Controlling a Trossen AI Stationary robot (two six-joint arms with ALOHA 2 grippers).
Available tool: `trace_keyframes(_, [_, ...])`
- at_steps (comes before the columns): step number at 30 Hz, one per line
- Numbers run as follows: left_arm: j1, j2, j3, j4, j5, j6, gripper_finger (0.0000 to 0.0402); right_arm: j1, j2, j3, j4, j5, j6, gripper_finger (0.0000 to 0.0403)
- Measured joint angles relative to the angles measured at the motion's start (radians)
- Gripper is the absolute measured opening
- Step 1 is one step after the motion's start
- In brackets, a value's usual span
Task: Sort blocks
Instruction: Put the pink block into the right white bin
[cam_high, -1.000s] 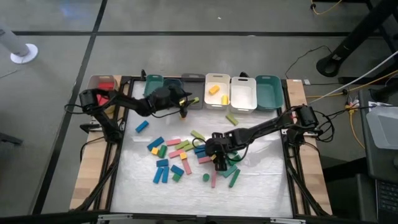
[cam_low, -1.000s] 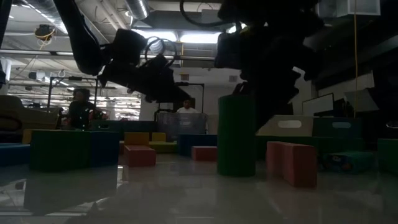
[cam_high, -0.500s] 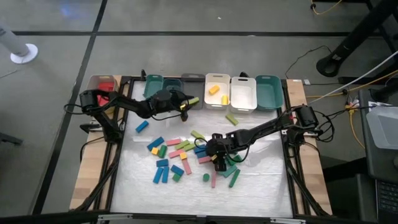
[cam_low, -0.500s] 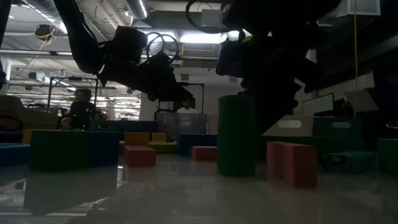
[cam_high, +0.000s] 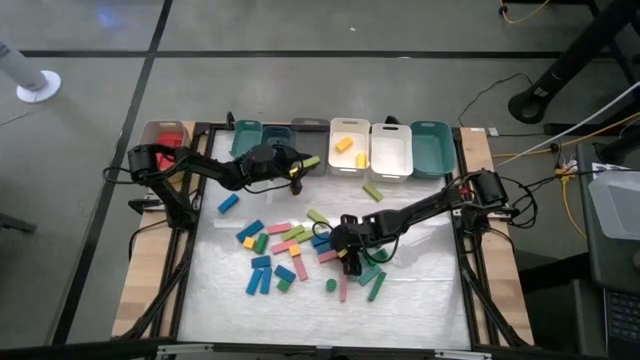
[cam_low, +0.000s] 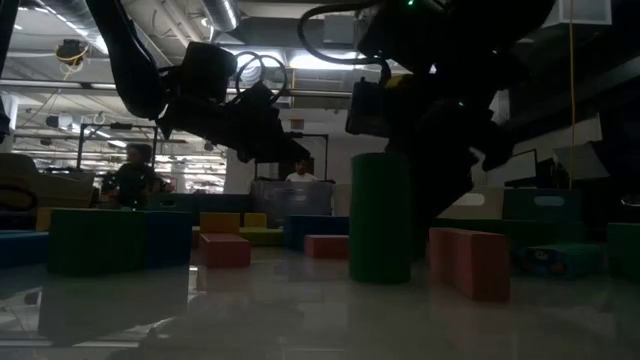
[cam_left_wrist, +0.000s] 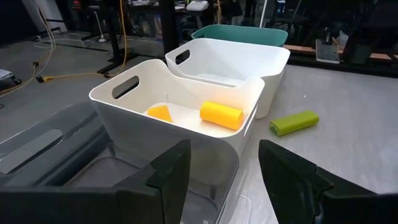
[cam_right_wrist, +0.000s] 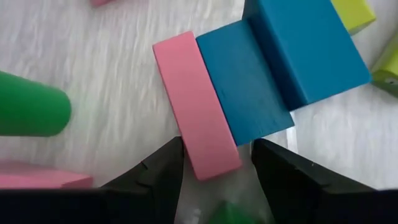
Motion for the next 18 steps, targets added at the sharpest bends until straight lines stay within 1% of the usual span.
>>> trace_keyframes(2, [0.000,0.000,0.000,0.001,0.000,0.000,0.0178,0.001,0.000,0.000,0.001,0.014,-0.002,0.0188])
trace_keyframes(4, [0.000,0.000,0.000,0.001,0.000,0.000,0.0178,0.000,0.000,0.000,0.001,0.011,-0.002,0.0170])
trace_keyframes(10, [0.000,0.000,0.000,0.001,0.000,0.000,0.0178,-0.001,0.000,0.000,0.001,0.010,-0.003,0.0095])
trace_keyframes(14, [0.000,0.000,0.000,0.001,0.000,0.000,0.0178,-0.001,0.001,0.010,-0.012,0.009,-0.003,0.0092])
trace_keyframes(18, [0.000,0.000,0.000,0.001,0.000,0.000,0.0178,-0.001,0.005,0.050,-0.078,0.008,-0.008,0.0099])
